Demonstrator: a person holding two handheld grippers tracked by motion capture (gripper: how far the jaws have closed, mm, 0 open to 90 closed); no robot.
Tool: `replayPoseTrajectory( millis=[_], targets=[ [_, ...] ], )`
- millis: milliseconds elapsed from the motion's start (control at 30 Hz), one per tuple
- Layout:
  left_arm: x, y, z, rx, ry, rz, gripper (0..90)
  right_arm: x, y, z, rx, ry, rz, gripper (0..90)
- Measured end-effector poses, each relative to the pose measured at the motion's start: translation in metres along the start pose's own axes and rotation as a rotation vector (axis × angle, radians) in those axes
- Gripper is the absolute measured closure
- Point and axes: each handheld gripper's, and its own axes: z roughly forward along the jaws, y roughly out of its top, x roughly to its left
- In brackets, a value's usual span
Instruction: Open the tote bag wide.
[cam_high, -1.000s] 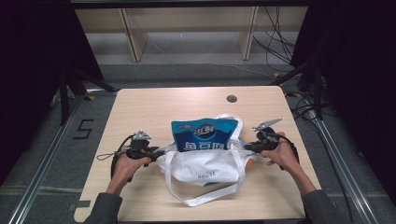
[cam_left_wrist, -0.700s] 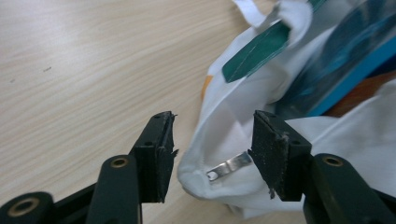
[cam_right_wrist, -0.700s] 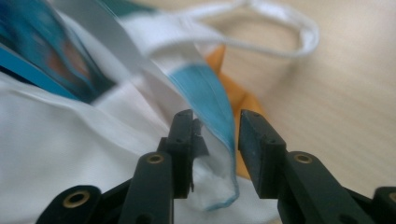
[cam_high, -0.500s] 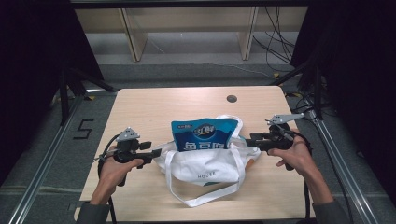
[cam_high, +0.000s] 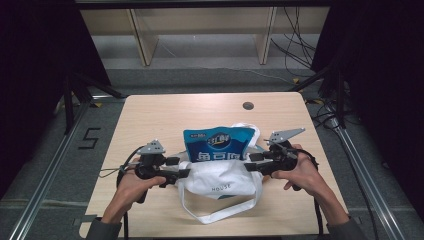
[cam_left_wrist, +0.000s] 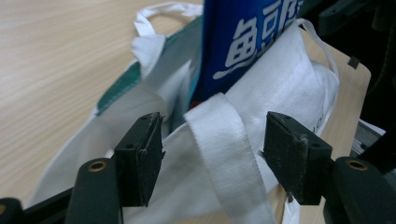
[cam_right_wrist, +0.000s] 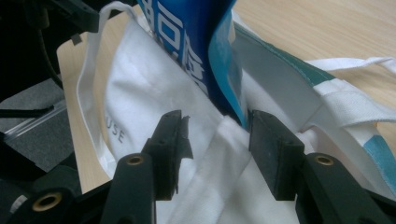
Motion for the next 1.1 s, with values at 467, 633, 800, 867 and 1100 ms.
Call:
replayPoseTrajectory(
  millis=[467, 633, 800, 867, 1100],
  targets=[
    [-0.005, -0.042, 0.031, 0.174, -0.013, 0.123, 76.0, 0.007, -0.023, 0.035, 0.19, 0.018, -0.081, 80.9],
    [0.005, -0.059, 0.05, 0.283, 0.014, 0.141, 82.7, 0.006, -0.034, 0.056, 0.271, 0.015, -0.089, 81.1],
    [0.01, -0.063, 0.059, 0.271, 0.001, 0.076, 84.4, -0.001, -0.045, 0.071, 0.277, 0.019, -0.07, 81.3],
    [0.013, -0.065, 0.061, 0.246, -0.006, 0.035, 85.0, -0.006, -0.048, 0.071, 0.265, 0.027, -0.029, 81.5],
    [-0.002, -0.055, 0.035, 0.251, -0.014, 0.056, 61.6, -0.004, -0.045, 0.059, 0.198, 0.043, -0.025, 76.4]
  ],
)
